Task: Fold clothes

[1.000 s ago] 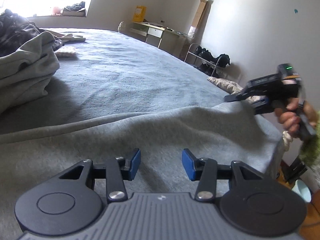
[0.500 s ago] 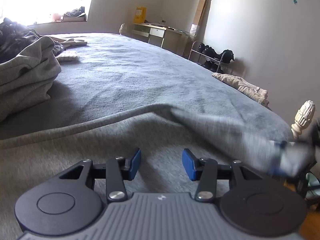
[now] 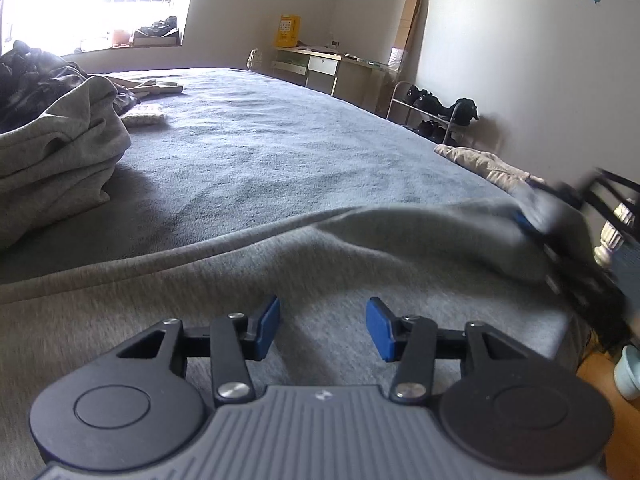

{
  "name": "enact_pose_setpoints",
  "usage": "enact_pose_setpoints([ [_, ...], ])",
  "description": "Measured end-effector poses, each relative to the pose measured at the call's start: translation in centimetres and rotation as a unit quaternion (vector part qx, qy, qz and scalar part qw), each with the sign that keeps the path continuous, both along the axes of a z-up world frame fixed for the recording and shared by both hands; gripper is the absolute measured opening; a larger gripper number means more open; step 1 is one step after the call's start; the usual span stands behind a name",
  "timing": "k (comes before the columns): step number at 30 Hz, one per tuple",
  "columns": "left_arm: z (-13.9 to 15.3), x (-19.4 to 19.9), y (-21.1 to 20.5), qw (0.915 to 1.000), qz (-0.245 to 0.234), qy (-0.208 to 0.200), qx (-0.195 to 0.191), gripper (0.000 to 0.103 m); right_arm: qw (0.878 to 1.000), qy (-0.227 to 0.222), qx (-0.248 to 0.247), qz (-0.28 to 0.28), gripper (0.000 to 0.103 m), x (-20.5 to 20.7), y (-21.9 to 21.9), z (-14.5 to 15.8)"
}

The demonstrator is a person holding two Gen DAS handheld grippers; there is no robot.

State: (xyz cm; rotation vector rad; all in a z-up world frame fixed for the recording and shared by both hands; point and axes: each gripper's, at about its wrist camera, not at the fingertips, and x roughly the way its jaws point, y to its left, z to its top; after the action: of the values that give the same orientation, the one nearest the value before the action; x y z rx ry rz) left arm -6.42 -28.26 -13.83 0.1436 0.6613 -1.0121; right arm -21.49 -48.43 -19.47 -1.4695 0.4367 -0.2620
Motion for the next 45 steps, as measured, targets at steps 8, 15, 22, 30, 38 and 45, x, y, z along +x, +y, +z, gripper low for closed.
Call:
enact_pose_setpoints([
  [8,-0.5,-0.5,-0.2,0.9996,-0.016,-0.02,0.009,0.054,0.954,-0.074,0.213,-0.197,0.049,3.6,-9.1,4.1],
  [15,-0.7,-0.6,-0.1,0.9995,-0.02,-0.024,0.008,0.056,0.686,-0.16,0.684,-0.189,0.072,4.2,-17.9,14.1],
  [22,-0.8,-0.6,0.0,0.9993,-0.024,-0.027,0.006,0.057,0.372,-0.021,0.876,-0.306,0.075,10.4,-26.6,6.1],
  [30,-1.0,-0.5,0.0,0.9993,-0.026,-0.028,0.003,0.059,0.556,0.03,0.792,-0.251,0.015,6.4,-17.1,9.4],
  [38,-1.0,-0.4,0.1,0.9994,-0.023,-0.027,-0.004,0.059,0.717,-0.137,0.676,-0.101,0.011,0.0,-10.5,13.9],
  [45,-1.1,-0.5,0.1,0.9994,-0.02,-0.03,-0.004,0.059,0.658,-0.211,0.704,-0.162,0.011,1.2,-15.7,9.9],
])
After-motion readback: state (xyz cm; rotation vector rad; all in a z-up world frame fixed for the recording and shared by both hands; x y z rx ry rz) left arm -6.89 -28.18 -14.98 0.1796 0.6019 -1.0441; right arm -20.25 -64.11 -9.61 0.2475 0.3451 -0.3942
